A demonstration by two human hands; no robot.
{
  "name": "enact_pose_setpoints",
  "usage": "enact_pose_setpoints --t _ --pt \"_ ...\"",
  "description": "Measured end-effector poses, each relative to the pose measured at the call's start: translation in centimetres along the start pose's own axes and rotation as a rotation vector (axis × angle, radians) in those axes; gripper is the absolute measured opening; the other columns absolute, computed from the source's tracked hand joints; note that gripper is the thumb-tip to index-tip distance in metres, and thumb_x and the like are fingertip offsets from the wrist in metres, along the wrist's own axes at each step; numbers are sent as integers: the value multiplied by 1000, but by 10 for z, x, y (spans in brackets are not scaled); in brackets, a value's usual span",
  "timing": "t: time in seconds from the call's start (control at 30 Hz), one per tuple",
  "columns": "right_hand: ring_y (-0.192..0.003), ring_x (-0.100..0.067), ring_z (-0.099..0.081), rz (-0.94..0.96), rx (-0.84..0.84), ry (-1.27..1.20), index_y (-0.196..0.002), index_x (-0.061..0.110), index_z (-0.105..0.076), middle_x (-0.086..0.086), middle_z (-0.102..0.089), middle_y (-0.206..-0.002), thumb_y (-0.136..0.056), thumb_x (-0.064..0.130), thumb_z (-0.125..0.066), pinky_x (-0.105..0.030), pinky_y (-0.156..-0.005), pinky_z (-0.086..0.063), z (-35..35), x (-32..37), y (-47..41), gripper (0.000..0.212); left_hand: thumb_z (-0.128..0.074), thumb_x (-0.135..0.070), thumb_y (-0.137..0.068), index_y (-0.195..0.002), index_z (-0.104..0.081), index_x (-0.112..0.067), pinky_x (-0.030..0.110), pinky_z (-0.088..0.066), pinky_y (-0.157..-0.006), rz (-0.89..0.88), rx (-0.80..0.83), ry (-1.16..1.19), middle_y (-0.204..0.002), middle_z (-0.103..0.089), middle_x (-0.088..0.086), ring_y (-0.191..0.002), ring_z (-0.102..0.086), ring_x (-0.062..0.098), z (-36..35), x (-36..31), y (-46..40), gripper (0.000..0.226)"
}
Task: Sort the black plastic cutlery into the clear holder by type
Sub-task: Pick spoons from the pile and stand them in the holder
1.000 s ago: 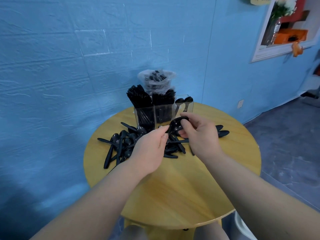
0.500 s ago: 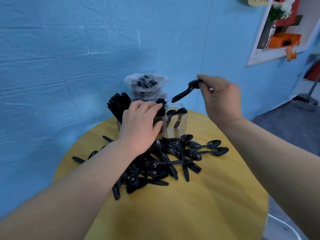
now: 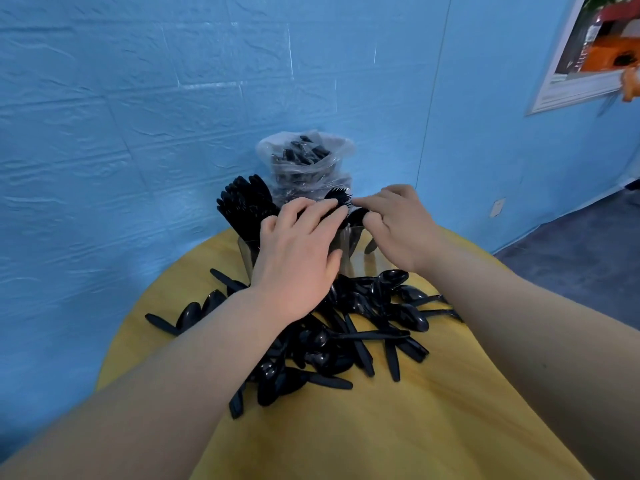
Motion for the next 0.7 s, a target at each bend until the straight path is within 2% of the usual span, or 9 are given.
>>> enact_pose_setpoints --t 0.07,0.17,0.23,0.3,0.4,0.5,0.57,0.63,0.7 --pt "-133 -19 -27 -24 -86 -108 -139 22 -45 0 -46 -141 -79 44 -26 -35 -111 -25 10 -3 10 66 -60 -27 -82 -129 -55 -19 39 -35 -97 76 -55 66 -129 -54 -1 -121 -40 21 12 10 11 47" --pt "-141 -13 -22 -190 -136 -303 -149 20 -23 4 -28 -153 -86 25 -49 -32 -112 -22 13 -24 24 68 -66 -21 -82 -113 -56 -14 28 -34 -95 308 -153 162 -110 -50 -1 -108 -43 16 27 45 38 33" --pt "-141 -15 -25 -290 -99 -398 -151 21 -13 4 -25 -155 -85 24 -56 -35 -111 -28 0 -37 30 78 -69 -20 -82 -110 -50 -11 26 -37 -91 489 -171 229 -106 -39 -5 -101 -41 12 26 71 56 35" --pt "-138 -19 -32 -371 -65 -467 -152 22 -8 2 -27 -154 -84 26 -61 -38 -106 -37 -12 -44 32 86 -69 -23 -83 -117 -44 -11 28 -40 -92 657 -153 294 -110 -33 -6 -104 -41 12 19 91 67 43" --pt "-132 -21 -40 -426 -30 -508 -151 19 -9 -3 -33 -151 -84 25 -67 -31 -94 -40 -23 -50 30 89 -70 -29 -83 -133 -35 -10 31 -43 -95 812 -114 408 -125 -37 -2 -109 -44 11 4 112 70 64" --pt "-114 -20 -49 -425 -14 -520 -146 12 -26 -3 -48 -132 -83 25 -69 -28 -87 -39 -26 -48 26 78 -72 -34 -82 -145 -26 -14 33 -46 -96 899 52 597 -139 -45 1 -116 -51 16 -26 124 65 80" --pt "-117 -19 -49 -437 -23 -557 -143 13 -32 -2 -47 -134 -81 25 -72 -32 -91 -41 -28 -50 24 75 -74 -31 -81 -141 -35 -18 26 -42 -89 876 127 714 -133 -53 -2 -112 -53 12 -42 123 58 73" --pt "-124 -20 -47 -446 -31 -574 -143 14 -32 -4 -45 -139 -79 27 -74 -34 -98 -41 -31 -53 22 77 -76 -27 -79 -133 -44 -19 24 -40 -86 855 123 750 -124 -59 -5 -108 -55 10 -46 124 54 63" --pt "-121 -20 -50 -456 -34 -579 -141 16 -33 -4 -50 -136 -78 28 -74 -35 -96 -42 -33 -56 22 76 -76 -26 -79 -131 -46 -19 25 -40 -87 855 114 766 -122 -60 -6 -111 -56 12 -48 126 54 61"
Point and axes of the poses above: each hand's wrist, its own y-axis away from the middle knuckle, its own z-axis out of the back of the hand, x = y × z, the point moved 10 cm from there along -y, towards the middle knuckle
